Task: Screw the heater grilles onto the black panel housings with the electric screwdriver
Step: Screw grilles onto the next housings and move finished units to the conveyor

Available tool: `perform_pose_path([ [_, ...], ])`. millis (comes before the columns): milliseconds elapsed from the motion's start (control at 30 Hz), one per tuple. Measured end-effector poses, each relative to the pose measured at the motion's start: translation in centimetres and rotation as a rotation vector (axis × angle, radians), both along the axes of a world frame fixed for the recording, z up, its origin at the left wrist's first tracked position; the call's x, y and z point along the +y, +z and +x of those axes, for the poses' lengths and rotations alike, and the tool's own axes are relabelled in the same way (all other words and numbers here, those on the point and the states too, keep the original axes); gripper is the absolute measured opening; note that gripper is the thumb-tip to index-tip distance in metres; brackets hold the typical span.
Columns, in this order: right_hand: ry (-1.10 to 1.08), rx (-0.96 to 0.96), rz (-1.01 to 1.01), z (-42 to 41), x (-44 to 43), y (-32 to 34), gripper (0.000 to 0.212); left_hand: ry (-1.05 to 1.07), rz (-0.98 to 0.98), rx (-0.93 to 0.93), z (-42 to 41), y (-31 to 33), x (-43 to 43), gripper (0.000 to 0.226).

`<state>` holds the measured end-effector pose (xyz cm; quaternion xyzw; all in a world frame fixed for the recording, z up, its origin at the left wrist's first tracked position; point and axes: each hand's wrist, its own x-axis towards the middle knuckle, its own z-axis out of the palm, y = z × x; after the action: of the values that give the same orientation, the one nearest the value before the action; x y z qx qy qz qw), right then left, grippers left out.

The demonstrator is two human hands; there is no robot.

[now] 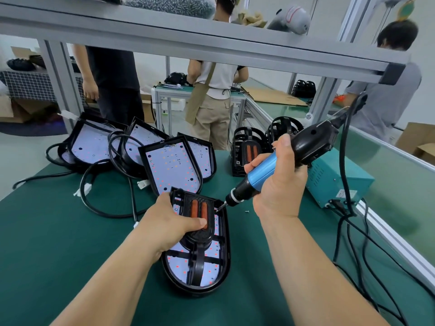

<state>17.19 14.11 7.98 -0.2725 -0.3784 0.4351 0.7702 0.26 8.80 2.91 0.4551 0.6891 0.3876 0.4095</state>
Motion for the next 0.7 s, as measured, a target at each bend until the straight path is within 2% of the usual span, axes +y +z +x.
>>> perform_pose_path([
  [133, -0.053, -0.011, 0.027, -0.2, -1.0, -0.6, 0.041, 0.000, 0.003, 0.001, 0.0, 0.1, 0.0, 0.056],
  [267, -0.079, -0.005, 0.059, -0.3, -1.7, -0.7, 0.022, 0.007, 0.015, -0.001, 0.1, 0.0, -0.1, 0.055],
  [333, -0.081, -0.014, 0.073, -0.3, -1.9, -0.7, 0.020, 0.007, 0.021, -0.003, 0.1, 0.0, -0.1, 0.055],
  [433, -0.073, -0.002, 0.071, -0.2, -1.9, -0.7, 0.023, 0.006, 0.022, -0.006, 0.1, -0.1, 0.0, 0.053],
  [533, -0.082, 0.011, 0.039, -0.1, -1.7, -0.8, 0.041, 0.010, 0.028, -0.005, 0.1, -0.1, 0.1, 0.052],
  [700, -0.086, 0.021, 0.036, -0.1, -1.5, -1.0, 0.046, 0.004, 0.020, 0.001, 0.1, -0.1, 0.2, 0.052],
])
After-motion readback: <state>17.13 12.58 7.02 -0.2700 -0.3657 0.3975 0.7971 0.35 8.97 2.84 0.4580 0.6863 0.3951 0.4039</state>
